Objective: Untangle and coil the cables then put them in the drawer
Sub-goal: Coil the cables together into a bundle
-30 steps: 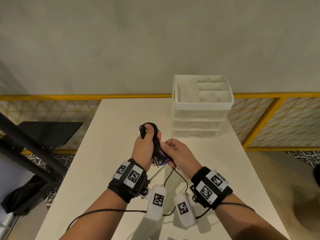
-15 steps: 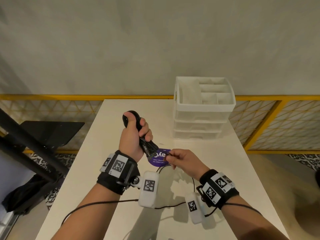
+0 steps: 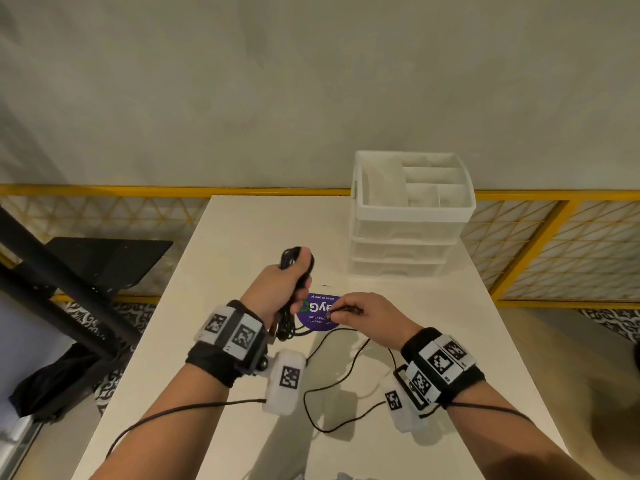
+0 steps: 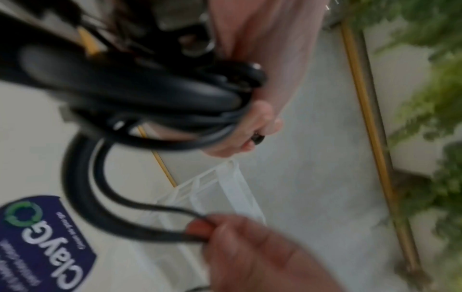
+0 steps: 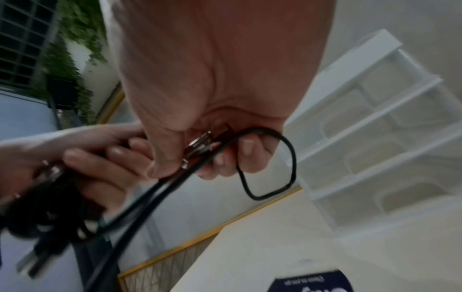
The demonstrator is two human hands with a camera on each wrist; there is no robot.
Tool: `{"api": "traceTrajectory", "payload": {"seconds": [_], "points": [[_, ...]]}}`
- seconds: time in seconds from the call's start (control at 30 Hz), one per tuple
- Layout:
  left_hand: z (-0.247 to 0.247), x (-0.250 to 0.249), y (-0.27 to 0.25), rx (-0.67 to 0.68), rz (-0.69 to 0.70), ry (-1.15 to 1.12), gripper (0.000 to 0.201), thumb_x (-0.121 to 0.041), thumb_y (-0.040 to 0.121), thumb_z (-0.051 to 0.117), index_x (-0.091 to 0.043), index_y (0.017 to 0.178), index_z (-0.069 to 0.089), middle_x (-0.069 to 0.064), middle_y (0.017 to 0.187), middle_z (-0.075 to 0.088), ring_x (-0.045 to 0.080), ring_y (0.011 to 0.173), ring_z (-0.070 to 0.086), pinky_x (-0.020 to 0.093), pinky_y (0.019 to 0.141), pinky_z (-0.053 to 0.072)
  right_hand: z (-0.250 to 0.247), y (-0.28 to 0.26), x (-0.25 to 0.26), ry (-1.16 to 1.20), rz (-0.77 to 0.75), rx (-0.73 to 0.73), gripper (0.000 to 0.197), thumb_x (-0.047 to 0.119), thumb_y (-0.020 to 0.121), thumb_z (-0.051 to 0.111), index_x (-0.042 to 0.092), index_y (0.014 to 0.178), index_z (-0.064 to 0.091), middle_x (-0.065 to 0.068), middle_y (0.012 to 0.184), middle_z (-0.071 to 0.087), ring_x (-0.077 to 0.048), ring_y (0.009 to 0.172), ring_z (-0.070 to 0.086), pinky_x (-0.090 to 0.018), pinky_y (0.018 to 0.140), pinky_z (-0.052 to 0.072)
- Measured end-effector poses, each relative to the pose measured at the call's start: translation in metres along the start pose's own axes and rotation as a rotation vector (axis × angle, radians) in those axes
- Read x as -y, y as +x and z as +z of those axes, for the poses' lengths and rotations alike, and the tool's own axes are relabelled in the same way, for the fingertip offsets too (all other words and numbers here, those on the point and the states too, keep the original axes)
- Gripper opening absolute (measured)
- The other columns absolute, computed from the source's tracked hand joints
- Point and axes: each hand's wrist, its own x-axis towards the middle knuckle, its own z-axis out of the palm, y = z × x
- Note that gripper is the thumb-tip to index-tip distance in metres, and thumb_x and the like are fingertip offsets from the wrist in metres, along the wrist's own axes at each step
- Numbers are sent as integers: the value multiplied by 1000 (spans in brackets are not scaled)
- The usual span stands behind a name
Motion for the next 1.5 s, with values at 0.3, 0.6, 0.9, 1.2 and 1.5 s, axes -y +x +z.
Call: {"api": "traceTrajectory", "payload": {"seconds": [0.3, 0.6, 0.9, 1.2, 1.5], "points": [[22, 24, 1, -50, 37, 337, 43, -51, 87, 53, -12, 69, 57, -5, 35, 51, 12, 29, 44, 18, 37, 34, -3, 1, 22, -126, -31, -28, 39, 26, 73, 73, 14, 105, 53, -1, 106, 65, -18, 97, 60, -26, 79, 48], [26, 30, 4, 74, 17, 445, 55, -53, 88, 49, -12, 52, 57, -4, 35, 52, 12, 34, 46, 15, 40, 38, -4, -3, 16, 142, -44, -57, 43, 17, 59, 85, 19, 89, 55, 5, 82, 69, 5, 67, 62, -7, 61, 45], [16, 34, 10, -20, 78, 322, 52, -49, 88, 51, -13, 51, 53, -2, 43, 50, 8, 40, 49, 14, 53, 41, -16, 2, -4, 64, 13, 6, 16, 16, 80, 67, 22, 92, 58, 5, 78, 61, -8, 66, 57, -28, 72, 51], [13, 30, 13, 58, 50, -77, 45, -51, 89, 47, -10, 73, 57, -4, 48, 40, 13, 47, 43, 24, 56, 38, -8, 3, 1, 353, 45, -250, 4, 16, 87, 59, 19, 87, 58, 0, 69, 71, -10, 65, 65, -18, 57, 49], [21, 36, 10, 82, 160, 41, 44, -43, 87, 58, -14, 56, 47, -2, 47, 48, 15, 50, 46, 27, 61, 41, 0, 11, 13, 560, 31, -406, 6, 11, 84, 63, 12, 80, 68, -4, 70, 66, -16, 63, 62, -19, 54, 51]]}}
